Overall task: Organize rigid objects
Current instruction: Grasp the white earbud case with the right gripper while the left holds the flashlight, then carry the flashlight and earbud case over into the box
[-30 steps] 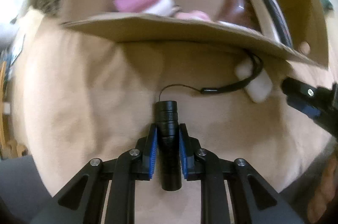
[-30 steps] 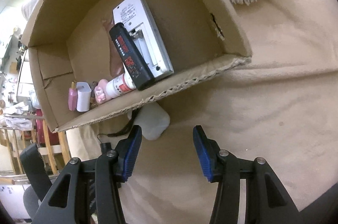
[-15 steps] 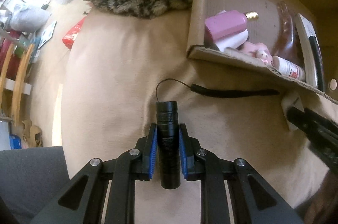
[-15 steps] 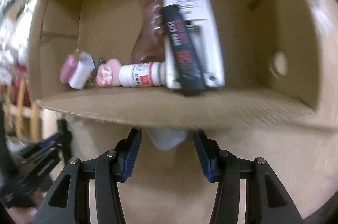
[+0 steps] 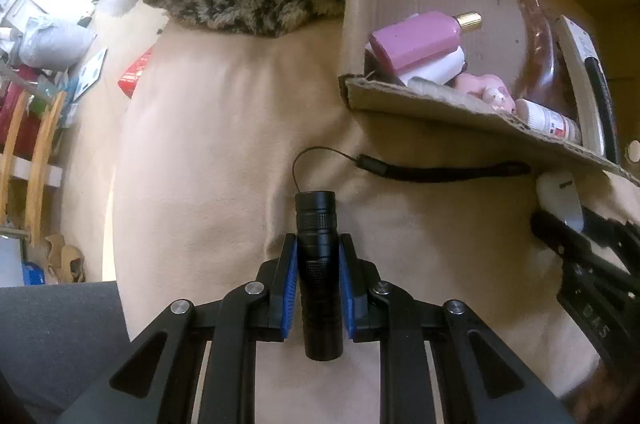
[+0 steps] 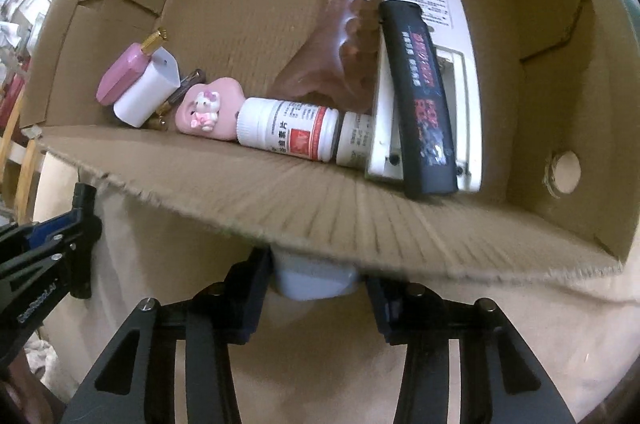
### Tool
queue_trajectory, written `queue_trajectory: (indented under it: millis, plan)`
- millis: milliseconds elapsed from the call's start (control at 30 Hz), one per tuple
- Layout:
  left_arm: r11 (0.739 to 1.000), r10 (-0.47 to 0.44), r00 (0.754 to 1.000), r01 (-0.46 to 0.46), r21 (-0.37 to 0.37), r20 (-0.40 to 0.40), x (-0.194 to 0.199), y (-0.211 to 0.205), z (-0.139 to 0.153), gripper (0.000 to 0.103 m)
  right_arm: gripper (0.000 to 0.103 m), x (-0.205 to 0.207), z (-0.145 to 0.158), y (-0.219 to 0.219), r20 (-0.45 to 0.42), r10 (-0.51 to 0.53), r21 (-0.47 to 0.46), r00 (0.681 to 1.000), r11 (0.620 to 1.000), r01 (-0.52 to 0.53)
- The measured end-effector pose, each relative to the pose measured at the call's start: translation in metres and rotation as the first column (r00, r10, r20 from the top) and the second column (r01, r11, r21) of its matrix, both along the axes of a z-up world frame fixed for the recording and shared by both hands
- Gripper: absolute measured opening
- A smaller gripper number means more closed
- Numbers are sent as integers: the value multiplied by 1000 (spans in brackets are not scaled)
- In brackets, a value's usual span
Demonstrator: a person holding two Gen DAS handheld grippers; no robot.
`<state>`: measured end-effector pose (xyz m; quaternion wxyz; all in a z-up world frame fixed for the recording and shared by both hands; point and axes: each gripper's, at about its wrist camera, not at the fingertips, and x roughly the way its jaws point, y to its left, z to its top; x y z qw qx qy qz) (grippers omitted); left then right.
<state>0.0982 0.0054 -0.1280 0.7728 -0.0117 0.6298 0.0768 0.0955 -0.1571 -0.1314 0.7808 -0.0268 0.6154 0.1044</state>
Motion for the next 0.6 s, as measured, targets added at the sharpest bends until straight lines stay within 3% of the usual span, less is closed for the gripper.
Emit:
queue_trajectory:
  millis: [200, 367, 600]
  plan:
    - [1000, -10, 999, 10, -19, 31, -18, 1, 16, 17, 45, -20, 14, -6, -15, -22, 53, 1000, 998, 23]
    - [999, -42, 989, 43, -5, 139, -42, -6, 51, 17, 45, -48, 41, -19, 26, -43, 110, 999, 993, 39]
    - [997, -77, 937, 73, 27, 341, -75, -14, 114, 17, 45, -78, 89, -41, 129, -68, 161, 989, 986, 47]
